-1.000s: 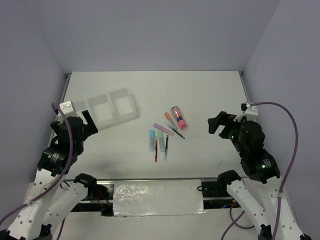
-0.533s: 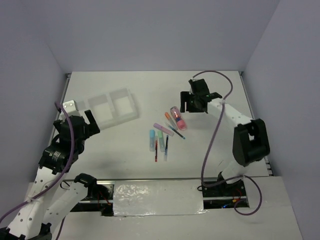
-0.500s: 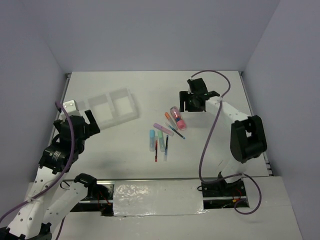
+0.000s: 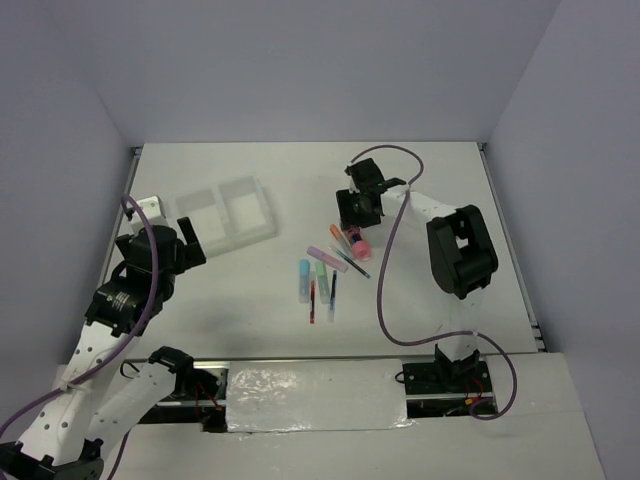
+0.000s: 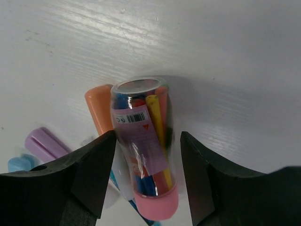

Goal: Sort the stationery into containers
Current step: Pick up the stationery from the center of the board, then place the stationery in the storage box.

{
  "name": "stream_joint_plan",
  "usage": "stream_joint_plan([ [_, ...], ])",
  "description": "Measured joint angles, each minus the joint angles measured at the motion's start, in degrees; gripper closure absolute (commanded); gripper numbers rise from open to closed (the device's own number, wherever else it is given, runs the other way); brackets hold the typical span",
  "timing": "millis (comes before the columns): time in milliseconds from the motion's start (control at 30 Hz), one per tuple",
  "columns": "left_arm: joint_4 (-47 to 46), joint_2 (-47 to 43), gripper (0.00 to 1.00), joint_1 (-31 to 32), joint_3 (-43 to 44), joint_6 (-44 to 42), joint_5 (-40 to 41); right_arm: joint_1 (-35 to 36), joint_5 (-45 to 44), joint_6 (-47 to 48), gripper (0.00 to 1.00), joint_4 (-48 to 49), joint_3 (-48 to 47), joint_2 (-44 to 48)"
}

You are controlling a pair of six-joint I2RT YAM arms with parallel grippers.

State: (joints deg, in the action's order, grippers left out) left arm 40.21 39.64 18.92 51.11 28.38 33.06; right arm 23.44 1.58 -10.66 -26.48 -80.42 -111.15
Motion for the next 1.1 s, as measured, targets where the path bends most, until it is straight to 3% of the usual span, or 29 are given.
stream_joint_plan([
  [200, -0.28, -0.13, 0.01, 0.04, -0.02, -0.15, -0.61, 0.46, -1.64, -0.55, 0.45, -0.50, -0.44, -4.02],
  [267, -0.48, -0.13, 0.01, 0.09, -0.02, -0.17, -0.85, 0.46, -2.86, -0.79, 0.62, -0.98, -0.72, -4.11],
  [300, -0.48, -0.13, 0.01, 0.11, -0.02, -0.17, -0.90, 0.46, -3.65, -0.83, 0.63, -1.27, -0.83, -4.11],
  [333, -0.52, -0.15, 0.01, 0.11, -0.02, -0.17, -0.98, 0.46, -4.31, -0.90, 0.74, -1.46, -0.85, -4.11],
  [433, -0.72, -0.28, 0.01, 0.15, -0.02, -0.22, -1.22, 0.46, -5.99, -1.09, 0.88, -1.73, -0.90, -4.07],
  [567, -0.76, -0.52, 0.01, 0.15, -0.02, -0.22, -1.18, 0.83, -5.81, -1.38, 0.89, -2.14, -0.85, -1.86],
  [667, -0.63, -0.87, 0.01, 0.15, -0.02, -0.15, -0.57, 1.90, 0.81, -1.42, 0.88, -1.66, -2.23, 1.49],
  [867, -0.35, -2.73, 0.01, 0.15, -0.02, -0.02, 1.27, 8.17, 18.23, -5.46, 0.88, 5.51, -20.65, -1.16],
  [1100, -0.33, -2.01, 0.01, 0.15, -0.02, 0.07, 1.95, 14.51, 17.92, -13.00, 0.84, 16.94, -32.63, -10.75],
])
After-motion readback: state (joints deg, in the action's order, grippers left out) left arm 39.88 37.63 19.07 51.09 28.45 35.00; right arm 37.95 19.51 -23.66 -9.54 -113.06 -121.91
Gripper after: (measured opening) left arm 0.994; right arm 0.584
